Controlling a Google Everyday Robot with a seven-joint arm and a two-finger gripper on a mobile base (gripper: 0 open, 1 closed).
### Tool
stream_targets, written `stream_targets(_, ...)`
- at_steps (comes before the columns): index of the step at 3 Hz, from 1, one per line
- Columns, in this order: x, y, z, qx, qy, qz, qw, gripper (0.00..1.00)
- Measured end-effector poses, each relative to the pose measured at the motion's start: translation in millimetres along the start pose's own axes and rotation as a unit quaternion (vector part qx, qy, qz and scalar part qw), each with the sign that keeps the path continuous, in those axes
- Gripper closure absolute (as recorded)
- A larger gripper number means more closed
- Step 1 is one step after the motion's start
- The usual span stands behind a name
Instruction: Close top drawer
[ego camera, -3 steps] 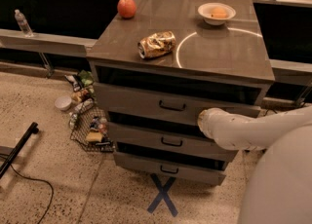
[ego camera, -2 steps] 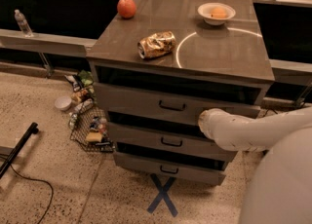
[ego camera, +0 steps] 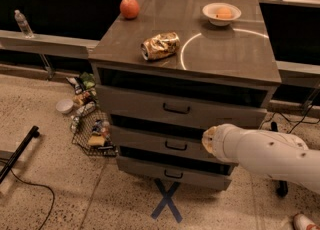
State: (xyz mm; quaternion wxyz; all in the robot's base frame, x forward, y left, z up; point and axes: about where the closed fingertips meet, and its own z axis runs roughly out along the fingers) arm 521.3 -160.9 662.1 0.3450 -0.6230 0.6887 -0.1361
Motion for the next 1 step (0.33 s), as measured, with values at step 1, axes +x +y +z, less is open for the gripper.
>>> stream_targets(1, -20.4, -1.5, -27.1, -0.006, -0.017, -0.011, 0.9998, 0.82)
